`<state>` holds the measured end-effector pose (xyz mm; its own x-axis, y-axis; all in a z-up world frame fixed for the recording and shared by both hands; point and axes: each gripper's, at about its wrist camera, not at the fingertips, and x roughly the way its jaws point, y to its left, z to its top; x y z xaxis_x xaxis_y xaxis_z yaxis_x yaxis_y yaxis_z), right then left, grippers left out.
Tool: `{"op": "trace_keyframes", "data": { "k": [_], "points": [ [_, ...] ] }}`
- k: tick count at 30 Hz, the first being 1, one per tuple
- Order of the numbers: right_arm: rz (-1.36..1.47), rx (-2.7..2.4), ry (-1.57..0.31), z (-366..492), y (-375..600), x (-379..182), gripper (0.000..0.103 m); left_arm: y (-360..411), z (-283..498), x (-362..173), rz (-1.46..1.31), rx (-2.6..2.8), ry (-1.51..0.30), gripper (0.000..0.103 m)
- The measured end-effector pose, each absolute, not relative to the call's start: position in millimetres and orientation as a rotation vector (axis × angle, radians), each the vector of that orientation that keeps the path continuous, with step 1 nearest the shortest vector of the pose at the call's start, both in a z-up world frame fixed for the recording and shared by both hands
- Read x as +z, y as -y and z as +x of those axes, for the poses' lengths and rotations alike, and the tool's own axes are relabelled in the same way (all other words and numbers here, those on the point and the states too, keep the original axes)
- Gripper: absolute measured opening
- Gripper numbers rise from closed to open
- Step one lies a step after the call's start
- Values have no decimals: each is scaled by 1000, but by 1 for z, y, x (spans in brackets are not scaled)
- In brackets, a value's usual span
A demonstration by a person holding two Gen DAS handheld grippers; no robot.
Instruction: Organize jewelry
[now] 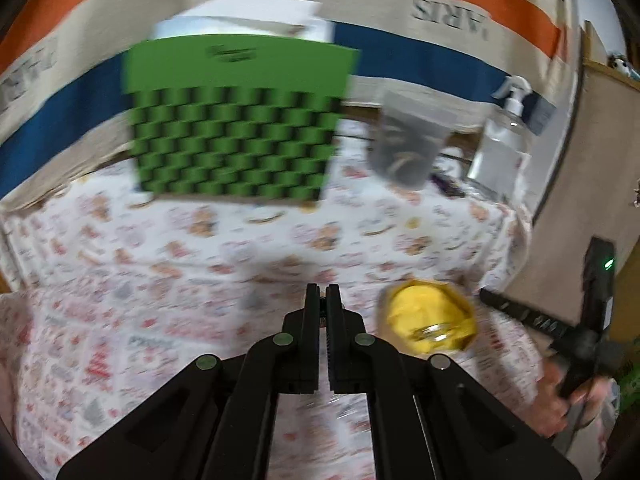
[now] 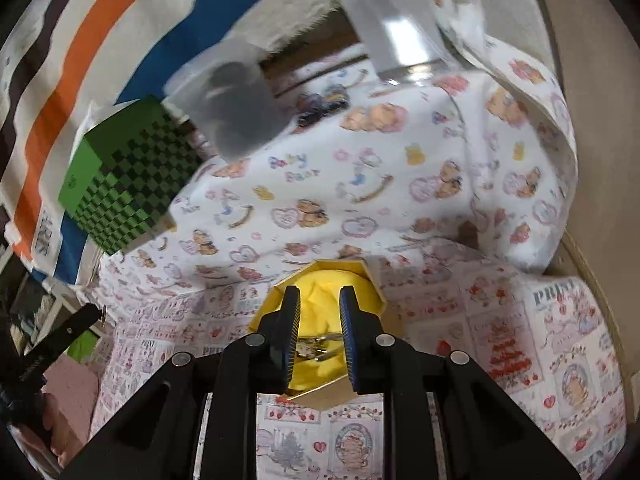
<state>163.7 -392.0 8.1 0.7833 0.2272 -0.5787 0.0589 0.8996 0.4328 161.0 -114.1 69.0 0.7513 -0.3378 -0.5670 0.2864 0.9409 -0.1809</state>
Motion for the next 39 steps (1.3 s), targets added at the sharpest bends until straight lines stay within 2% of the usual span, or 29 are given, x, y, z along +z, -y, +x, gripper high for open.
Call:
{"op": "trace_keyframes", "data": {
  "k": [4,7,14,28,31,32,33,37,39],
  "points": [
    [500,86,-675,163,402,5,25,150,176,71,-103,-397,-665,2],
    [521,81,-665,161,409,9,29,177,184,67,-97,-444,-697,2],
    [459,-35,-639,159,415,12,32,221,199,48,-81,-484,-753,2],
    [486,-61,-654,160,422,10,32,231,204,45,-101,-516,-748,2],
    [483,-57,-650,159,421,11,33,231,198,48,-78,-526,-719,16],
    [478,-60,-648,159,421,11,34,229,195,50,-67,-520,-708,27],
    [475,-63,-646,159,421,12,34,227,192,51,-52,-503,-699,31],
    [463,-62,-648,159,418,11,35,206,177,61,7,-419,-633,32],
    [452,-67,-646,158,416,12,36,189,169,65,16,-375,-597,36]
  ]
}}
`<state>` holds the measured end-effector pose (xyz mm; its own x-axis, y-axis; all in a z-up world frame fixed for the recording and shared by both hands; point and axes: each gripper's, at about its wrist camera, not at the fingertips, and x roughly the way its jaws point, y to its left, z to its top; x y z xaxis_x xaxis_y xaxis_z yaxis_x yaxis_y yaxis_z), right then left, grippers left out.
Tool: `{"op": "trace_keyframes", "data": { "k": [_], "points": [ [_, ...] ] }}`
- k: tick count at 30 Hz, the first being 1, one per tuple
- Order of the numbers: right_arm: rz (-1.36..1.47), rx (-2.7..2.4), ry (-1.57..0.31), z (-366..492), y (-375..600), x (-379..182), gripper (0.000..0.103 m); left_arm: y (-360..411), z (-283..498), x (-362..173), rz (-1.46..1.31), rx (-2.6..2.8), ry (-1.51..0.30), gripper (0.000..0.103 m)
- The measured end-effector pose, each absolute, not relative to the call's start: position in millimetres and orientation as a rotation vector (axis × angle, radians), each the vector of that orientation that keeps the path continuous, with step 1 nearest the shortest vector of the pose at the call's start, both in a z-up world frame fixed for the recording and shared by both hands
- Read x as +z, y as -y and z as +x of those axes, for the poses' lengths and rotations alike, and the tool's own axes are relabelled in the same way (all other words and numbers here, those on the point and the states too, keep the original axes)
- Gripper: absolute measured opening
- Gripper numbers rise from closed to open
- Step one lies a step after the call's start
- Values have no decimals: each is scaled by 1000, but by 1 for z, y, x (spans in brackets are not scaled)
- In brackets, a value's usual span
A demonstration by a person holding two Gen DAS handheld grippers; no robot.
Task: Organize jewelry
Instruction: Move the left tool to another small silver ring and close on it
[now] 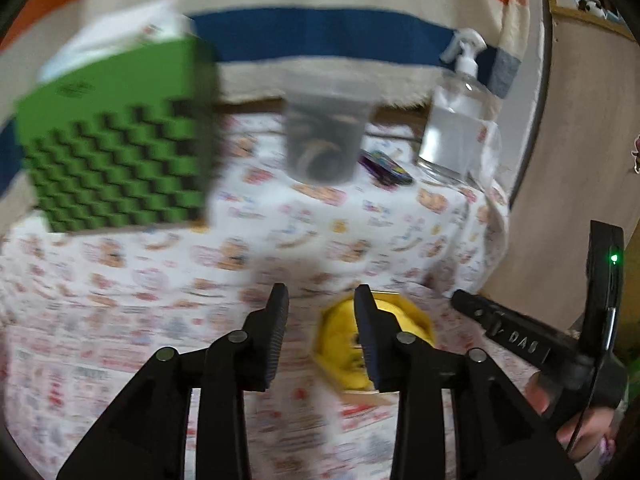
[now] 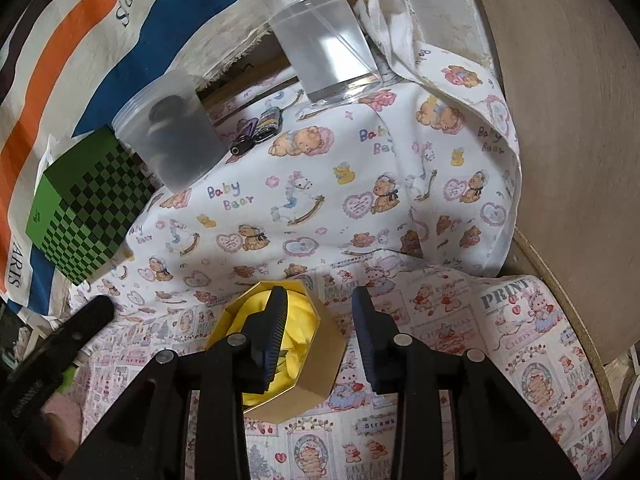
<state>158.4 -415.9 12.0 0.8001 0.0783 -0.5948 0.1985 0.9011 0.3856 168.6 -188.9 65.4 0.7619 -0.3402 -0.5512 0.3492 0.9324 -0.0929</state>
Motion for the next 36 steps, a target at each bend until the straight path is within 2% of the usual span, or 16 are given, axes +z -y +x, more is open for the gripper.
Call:
{"op": "trace_keyframes", "data": {
  "k": [3,5,9,12,20,22,26,30,31,33,36],
  "points": [
    [423,-60,-637,157,408,15,37,165,155,68,36,-312,-550,39],
    [406,-58,-631,156,403,16,45,148,146,67,43,-271,-516,39],
    [353,-28,-615,152,387,21,46,118,141,63,28,-216,-490,39],
    [317,-24,-603,150,377,23,51,99,142,58,4,-183,-478,39],
    [249,-23,-596,147,362,23,61,68,162,29,-37,-126,-551,43],
    [244,-28,-597,148,361,22,62,66,165,22,-36,-124,-566,43],
    [243,-41,-609,151,363,18,62,67,170,13,-56,-149,-586,53],
    [242,-52,-615,152,364,16,62,77,178,-2,-57,-167,-659,53],
    [240,-53,-615,152,364,16,62,80,181,-6,-50,-162,-678,52],
    [235,-56,-614,152,363,16,63,83,189,-14,-41,-157,-714,39],
    [229,-56,-613,152,362,17,63,88,199,-28,-29,-166,-772,29]
  ]
}}
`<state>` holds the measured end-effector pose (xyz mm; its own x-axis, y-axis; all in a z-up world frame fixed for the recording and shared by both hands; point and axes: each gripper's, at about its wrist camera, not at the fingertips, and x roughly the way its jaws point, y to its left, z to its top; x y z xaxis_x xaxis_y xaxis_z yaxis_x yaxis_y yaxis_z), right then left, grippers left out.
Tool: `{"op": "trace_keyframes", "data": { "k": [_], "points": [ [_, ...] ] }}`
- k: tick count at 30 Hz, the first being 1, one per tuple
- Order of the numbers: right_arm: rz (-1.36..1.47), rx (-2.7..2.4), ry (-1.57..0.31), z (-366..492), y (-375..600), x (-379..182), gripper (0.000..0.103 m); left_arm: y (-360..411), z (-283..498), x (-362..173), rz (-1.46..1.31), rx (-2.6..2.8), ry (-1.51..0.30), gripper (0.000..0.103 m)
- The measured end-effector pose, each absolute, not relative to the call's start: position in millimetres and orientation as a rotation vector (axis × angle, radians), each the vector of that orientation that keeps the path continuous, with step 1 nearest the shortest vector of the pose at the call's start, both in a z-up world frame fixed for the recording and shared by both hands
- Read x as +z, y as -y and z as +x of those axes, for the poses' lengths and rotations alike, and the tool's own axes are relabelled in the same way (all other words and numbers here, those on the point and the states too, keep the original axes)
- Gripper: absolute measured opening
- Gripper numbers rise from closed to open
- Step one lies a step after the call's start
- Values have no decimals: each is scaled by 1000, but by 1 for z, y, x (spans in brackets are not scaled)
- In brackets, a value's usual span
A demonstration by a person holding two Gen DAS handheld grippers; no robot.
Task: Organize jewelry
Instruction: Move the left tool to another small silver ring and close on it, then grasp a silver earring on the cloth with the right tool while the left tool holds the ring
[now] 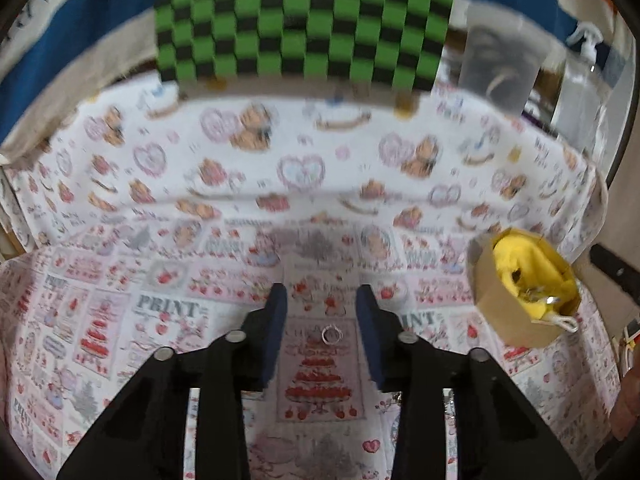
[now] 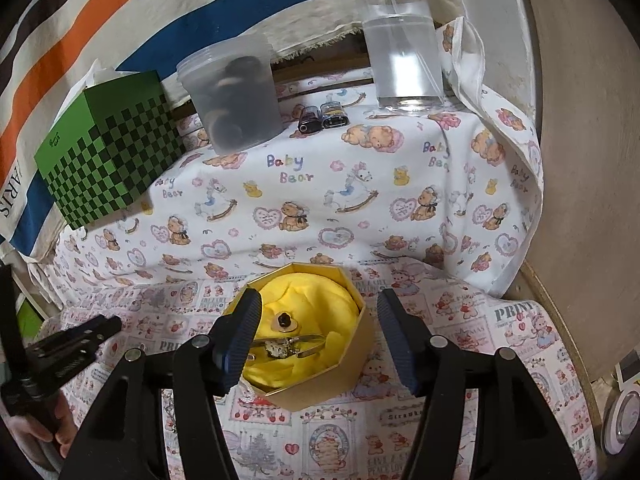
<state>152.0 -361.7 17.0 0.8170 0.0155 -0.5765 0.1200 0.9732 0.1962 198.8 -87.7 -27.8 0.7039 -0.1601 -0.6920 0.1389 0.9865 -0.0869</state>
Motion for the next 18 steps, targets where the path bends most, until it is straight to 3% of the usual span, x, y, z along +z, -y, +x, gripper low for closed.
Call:
{"op": "trace_keyframes", "data": {
  "k": [11,18],
  "points": [
    [213,-50,-618,152,360,17,63,102,211,-50,-5,-208,-891,9],
    [217,-50,-614,152,361,17,63,106,217,-55,25,-154,-898,9]
  ]
}}
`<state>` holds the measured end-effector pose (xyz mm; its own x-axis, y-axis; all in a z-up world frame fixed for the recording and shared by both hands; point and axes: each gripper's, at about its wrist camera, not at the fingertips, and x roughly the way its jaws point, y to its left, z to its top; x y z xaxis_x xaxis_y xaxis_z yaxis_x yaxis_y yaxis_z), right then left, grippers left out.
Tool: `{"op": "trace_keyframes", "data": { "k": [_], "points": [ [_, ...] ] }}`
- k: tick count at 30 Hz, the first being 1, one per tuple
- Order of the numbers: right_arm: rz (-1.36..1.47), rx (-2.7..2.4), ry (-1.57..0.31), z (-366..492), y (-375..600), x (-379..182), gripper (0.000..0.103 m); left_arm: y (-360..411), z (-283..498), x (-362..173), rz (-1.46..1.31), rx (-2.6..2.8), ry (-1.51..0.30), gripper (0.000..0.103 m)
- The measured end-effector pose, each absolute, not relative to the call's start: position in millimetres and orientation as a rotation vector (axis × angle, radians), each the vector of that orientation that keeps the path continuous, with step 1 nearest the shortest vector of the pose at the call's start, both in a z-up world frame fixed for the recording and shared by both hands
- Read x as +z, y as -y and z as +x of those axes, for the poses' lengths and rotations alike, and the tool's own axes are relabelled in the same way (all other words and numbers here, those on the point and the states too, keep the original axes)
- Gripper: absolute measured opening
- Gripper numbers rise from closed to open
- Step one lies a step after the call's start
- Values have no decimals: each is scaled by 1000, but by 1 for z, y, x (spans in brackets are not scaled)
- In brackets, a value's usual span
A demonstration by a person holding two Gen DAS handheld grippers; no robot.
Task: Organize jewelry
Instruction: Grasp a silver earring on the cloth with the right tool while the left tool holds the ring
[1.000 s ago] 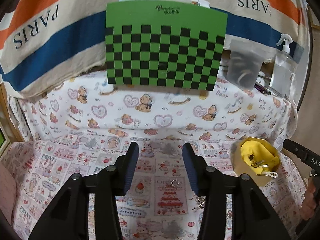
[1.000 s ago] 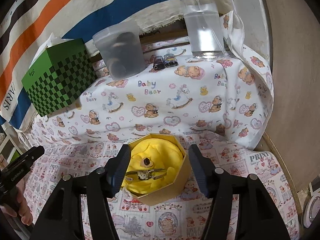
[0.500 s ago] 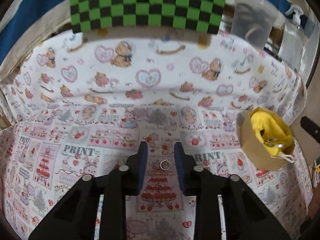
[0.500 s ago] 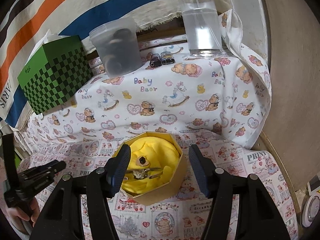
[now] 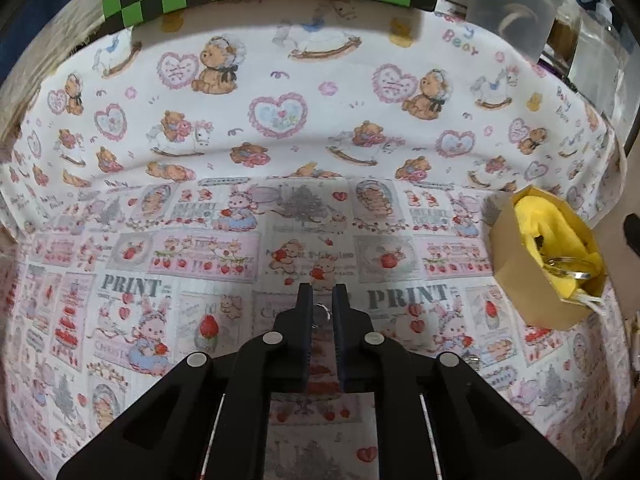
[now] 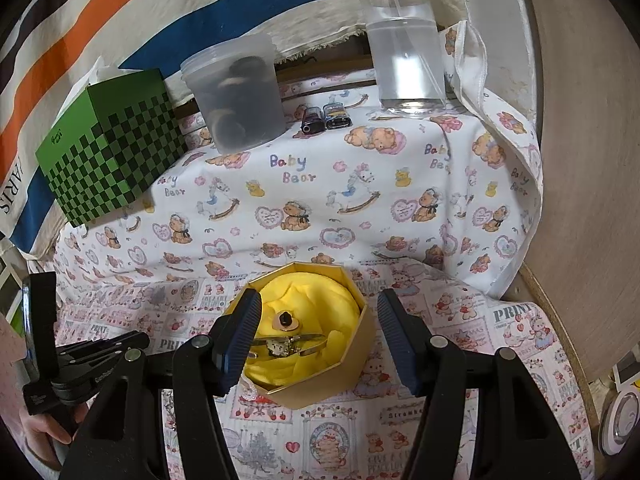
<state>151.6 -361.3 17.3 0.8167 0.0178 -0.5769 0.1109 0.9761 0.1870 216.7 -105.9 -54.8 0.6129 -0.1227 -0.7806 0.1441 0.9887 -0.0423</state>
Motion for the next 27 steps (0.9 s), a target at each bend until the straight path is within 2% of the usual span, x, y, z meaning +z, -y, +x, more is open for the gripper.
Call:
{"op": "trace_keyframes", "data": {
  "k": [20,24,27],
  "points": [
    [212,-52,-639,155,360,15,63,108,218,-52,41,-139,-896,9],
    [208,-53,-639,156,360,15,63,106,217,-51,39,-152,-894,15],
    [209,-54,-640,156,361,14,63,105,214,-50,36,-159,-891,16]
  ]
}}
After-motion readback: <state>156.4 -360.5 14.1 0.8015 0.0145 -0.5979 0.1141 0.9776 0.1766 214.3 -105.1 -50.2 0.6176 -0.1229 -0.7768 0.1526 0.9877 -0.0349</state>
